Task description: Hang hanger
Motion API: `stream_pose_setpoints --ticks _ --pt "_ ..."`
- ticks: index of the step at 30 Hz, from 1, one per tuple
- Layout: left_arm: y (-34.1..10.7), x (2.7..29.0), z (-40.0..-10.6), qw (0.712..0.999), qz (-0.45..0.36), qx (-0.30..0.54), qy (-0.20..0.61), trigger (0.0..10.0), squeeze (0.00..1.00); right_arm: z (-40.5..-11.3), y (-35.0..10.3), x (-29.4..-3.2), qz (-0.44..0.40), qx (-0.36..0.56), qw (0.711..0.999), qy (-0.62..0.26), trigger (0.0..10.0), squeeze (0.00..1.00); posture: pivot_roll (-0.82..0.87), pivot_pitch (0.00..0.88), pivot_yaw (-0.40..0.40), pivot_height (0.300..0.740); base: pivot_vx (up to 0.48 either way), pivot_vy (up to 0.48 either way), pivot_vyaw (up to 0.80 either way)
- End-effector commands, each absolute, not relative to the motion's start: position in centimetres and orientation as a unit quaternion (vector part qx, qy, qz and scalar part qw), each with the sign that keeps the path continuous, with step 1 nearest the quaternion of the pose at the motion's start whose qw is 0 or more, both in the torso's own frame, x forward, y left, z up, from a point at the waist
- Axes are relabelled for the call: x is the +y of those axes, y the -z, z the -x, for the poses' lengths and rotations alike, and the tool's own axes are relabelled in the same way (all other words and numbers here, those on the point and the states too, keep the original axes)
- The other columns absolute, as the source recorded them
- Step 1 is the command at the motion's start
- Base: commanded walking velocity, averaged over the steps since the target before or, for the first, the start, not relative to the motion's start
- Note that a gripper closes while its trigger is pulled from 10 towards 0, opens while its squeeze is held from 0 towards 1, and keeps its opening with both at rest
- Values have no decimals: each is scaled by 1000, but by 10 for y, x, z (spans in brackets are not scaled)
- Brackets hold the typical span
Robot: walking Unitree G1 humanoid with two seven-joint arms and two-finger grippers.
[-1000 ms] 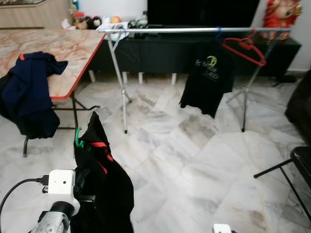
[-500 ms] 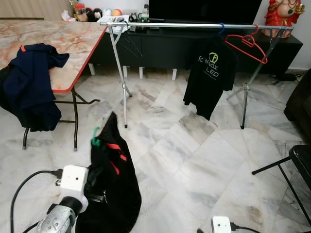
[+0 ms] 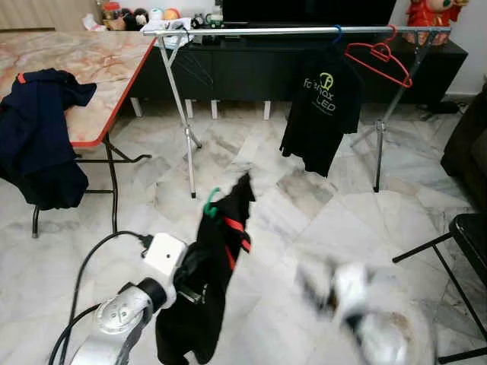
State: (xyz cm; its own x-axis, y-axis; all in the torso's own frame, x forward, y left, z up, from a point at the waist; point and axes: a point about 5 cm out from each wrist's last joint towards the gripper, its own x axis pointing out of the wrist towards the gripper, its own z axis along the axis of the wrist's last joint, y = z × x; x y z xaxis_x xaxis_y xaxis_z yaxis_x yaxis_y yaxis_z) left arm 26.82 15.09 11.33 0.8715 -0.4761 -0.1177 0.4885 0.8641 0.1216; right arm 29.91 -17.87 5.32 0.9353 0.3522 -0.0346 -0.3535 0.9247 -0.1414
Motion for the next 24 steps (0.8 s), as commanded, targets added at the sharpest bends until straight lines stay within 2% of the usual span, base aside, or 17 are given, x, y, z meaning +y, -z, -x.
stream_pose_setpoints --ticks 1,8,17,24 --pt "-125 138 -269 951 -79 27 298 10000 0 -292 -52 -176 75 -12 978 -193 10000 0 -18 136 5 740 0 0 0" --pt "-132 122 -268 927 -87 28 364 10000 0 -294 -63 -172 84 -54 971 -216 10000 0 -16 138 -1 740 0 0 0" --pt "-141 102 -269 900 -93 20 426 10000 0 -274 -43 -177 121 15 941 -316 10000 0 -20 139 -9 740 0 0 0" --pt "-146 95 -269 892 -91 15 442 10000 0 -271 -39 -180 144 19 940 -309 10000 0 -26 140 -11 740 0 0 0"
